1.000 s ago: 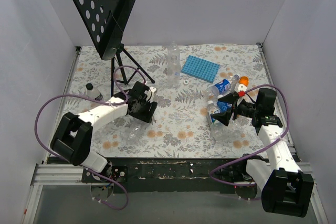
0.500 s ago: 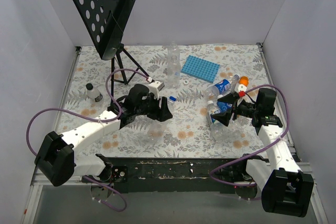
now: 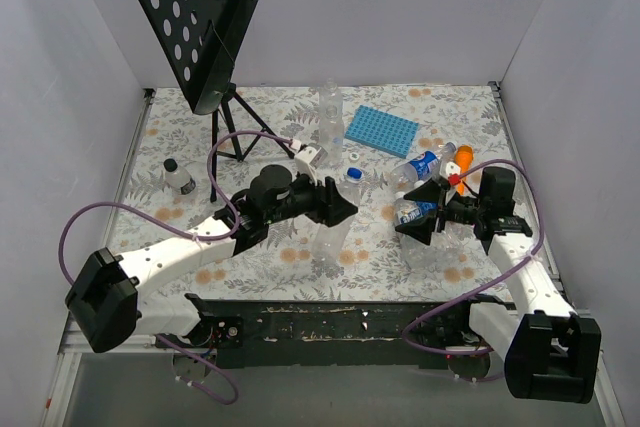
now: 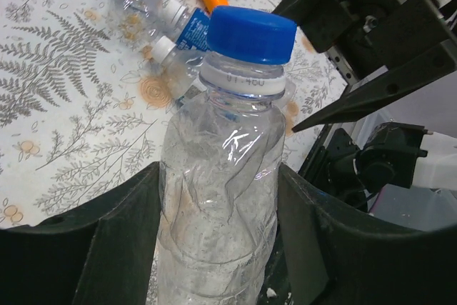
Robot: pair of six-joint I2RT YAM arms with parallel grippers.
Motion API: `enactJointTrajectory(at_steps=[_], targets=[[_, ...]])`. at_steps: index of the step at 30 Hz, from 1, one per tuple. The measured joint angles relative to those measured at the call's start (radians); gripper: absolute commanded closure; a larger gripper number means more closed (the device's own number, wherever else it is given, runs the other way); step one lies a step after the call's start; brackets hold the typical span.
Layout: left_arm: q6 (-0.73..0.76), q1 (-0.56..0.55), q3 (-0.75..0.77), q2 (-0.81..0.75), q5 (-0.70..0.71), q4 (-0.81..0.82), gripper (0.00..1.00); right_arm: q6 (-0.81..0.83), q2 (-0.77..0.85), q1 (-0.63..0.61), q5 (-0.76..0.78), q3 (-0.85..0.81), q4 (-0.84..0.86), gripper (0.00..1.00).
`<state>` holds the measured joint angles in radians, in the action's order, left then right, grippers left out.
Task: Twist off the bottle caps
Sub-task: Pick up the plastic bottle at the center of the board.
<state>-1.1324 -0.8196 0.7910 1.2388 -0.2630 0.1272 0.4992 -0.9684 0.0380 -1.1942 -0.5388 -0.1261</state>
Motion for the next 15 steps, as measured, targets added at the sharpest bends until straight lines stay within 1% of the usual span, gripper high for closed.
enactJointTrajectory(at_steps=[10, 15], targets=[[-0.014, -0.06, 0.0, 0.04, 0.047, 0.167, 0.95, -0.029, -0.043, -0.099, -0.023, -0.002, -0.002, 0.02], [-0.018, -0.072, 0.0, 0.071, 0.074, 0.234, 0.95, -0.112, -0.053, -0.13, -0.04, -0.002, 0.054, 0.03]])
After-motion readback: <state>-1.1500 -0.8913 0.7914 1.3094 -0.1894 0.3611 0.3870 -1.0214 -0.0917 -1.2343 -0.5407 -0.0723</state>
